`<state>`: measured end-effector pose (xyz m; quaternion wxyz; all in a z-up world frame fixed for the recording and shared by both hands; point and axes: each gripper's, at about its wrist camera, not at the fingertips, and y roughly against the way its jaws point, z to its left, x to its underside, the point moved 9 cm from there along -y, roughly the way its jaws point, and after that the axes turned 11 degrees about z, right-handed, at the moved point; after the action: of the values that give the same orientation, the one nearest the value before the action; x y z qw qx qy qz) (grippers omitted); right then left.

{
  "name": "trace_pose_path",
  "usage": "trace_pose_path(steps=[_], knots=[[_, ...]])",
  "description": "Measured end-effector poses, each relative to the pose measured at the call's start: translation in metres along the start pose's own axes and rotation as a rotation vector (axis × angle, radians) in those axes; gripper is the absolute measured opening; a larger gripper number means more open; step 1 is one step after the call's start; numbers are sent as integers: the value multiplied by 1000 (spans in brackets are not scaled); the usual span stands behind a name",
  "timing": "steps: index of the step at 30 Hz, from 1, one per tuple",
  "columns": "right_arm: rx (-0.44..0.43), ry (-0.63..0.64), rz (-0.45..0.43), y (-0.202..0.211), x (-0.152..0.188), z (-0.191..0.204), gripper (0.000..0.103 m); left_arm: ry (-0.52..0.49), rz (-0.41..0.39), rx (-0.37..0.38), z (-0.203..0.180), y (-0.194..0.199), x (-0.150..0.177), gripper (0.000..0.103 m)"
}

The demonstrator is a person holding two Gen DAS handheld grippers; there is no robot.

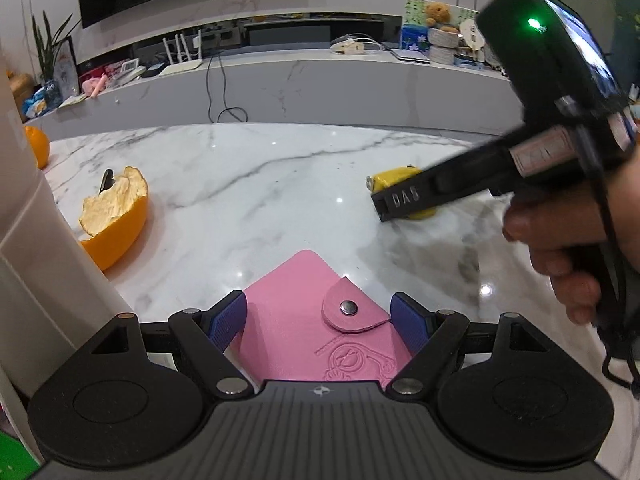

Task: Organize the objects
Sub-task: 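Grasp the pink wallet with the left tool while the right tool grasps the yellow tape measure, then lift the pink wallet with the left tool while the right tool lifts the tape measure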

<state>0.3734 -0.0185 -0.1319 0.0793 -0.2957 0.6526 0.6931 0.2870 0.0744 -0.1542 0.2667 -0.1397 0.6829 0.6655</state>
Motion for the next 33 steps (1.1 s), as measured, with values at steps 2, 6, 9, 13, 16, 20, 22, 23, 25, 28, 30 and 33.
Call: trace_pose_path(steps=[2, 6, 9, 13, 16, 20, 22, 23, 25, 28, 30, 33], knots=[[3, -1, 0, 2, 3, -3, 57, -7, -3, 3, -1, 1, 2, 93], [1, -3, -6, 9, 15, -11, 57, -19, 0, 15, -4, 2, 3, 93], [-2, -1, -5, 16, 29, -19, 57, -38, -1, 24, -9, 3, 6, 93], [-5, 14, -3, 30, 53, -27, 57, -64, -6, 36, -19, 7, 14, 93], [-8, 21, 4, 42, 74, -33, 57, -81, -9, 46, -27, 10, 19, 93], [-20, 51, 17, 60, 105, -35, 57, -104, -8, 64, -37, 14, 25, 93], [-30, 67, 28, 69, 119, -37, 57, -111, -13, 66, -41, 17, 29, 93], [-34, 73, 35, 73, 125, -38, 57, -109, -16, 67, -43, 18, 31, 93], [-42, 87, 48, 81, 139, -40, 57, -106, -21, 65, -48, 21, 36, 93], [-52, 113, 60, 93, 159, -42, 57, -109, -25, 69, -57, 28, 45, 93], [-58, 124, 62, 101, 173, -43, 57, -130, -27, 63, -65, 33, 53, 93], [-64, 131, 49, 112, 192, -43, 57, -194, -26, 30, -79, 41, 69, 93]])
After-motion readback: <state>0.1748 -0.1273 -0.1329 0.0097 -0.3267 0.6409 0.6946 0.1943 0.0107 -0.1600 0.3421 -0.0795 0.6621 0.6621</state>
